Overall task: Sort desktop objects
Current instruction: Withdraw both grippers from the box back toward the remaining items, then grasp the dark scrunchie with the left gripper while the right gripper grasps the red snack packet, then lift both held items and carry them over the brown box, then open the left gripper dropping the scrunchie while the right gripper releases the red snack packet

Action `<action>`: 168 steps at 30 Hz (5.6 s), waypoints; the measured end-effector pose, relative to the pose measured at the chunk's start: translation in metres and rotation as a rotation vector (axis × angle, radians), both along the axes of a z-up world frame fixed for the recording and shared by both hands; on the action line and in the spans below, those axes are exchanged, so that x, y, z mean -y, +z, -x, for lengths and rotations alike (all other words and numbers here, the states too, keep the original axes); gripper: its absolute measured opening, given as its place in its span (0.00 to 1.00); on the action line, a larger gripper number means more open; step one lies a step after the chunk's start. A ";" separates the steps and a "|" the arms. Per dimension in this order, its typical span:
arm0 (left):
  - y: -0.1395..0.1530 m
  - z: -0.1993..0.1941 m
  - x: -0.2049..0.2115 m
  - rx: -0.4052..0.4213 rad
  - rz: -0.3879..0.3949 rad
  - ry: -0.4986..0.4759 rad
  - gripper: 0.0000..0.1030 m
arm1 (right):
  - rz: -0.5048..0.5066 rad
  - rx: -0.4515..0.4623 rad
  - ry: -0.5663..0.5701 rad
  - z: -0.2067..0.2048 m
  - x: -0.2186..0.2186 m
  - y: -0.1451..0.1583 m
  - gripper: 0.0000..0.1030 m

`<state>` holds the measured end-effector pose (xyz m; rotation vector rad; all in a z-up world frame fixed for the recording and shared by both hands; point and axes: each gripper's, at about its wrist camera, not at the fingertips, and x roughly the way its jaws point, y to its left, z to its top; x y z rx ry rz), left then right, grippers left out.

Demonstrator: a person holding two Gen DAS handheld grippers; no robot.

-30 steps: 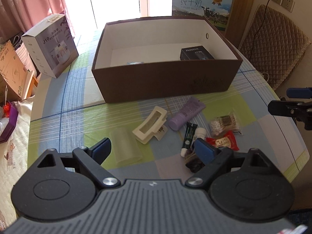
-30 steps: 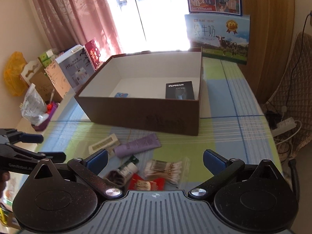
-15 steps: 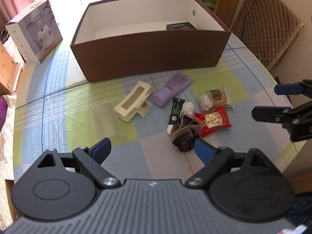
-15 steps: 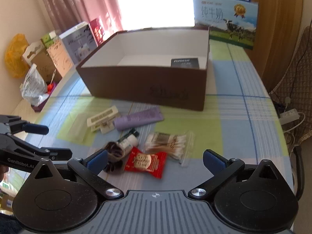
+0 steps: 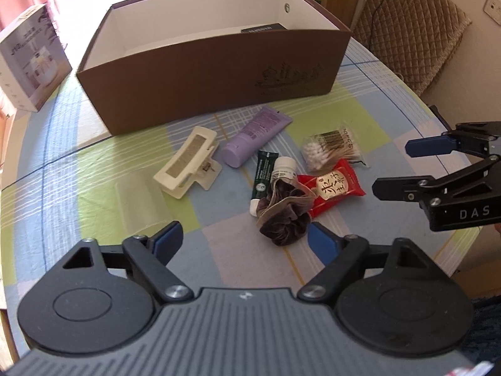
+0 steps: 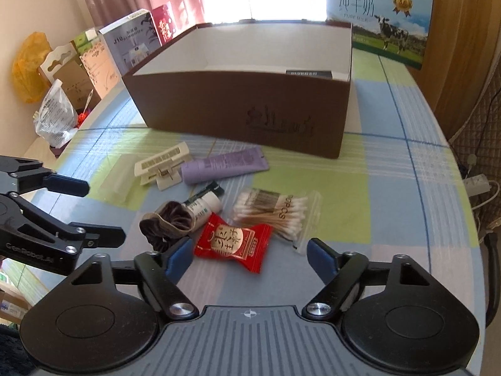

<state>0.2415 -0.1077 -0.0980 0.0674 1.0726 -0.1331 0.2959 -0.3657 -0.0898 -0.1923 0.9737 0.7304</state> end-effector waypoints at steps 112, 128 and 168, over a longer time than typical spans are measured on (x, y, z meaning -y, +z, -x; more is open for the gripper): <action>0.033 -0.014 -0.049 0.153 0.016 0.076 0.18 | -0.055 0.017 0.188 -0.015 -0.052 0.012 0.22; 0.086 -0.089 -0.046 0.305 -0.005 0.025 0.18 | -0.154 0.145 0.146 -0.069 -0.078 0.068 0.22; -0.012 -0.272 -0.052 -0.064 -0.019 -0.021 0.19 | -0.048 -0.036 -0.058 -0.211 -0.135 0.013 0.22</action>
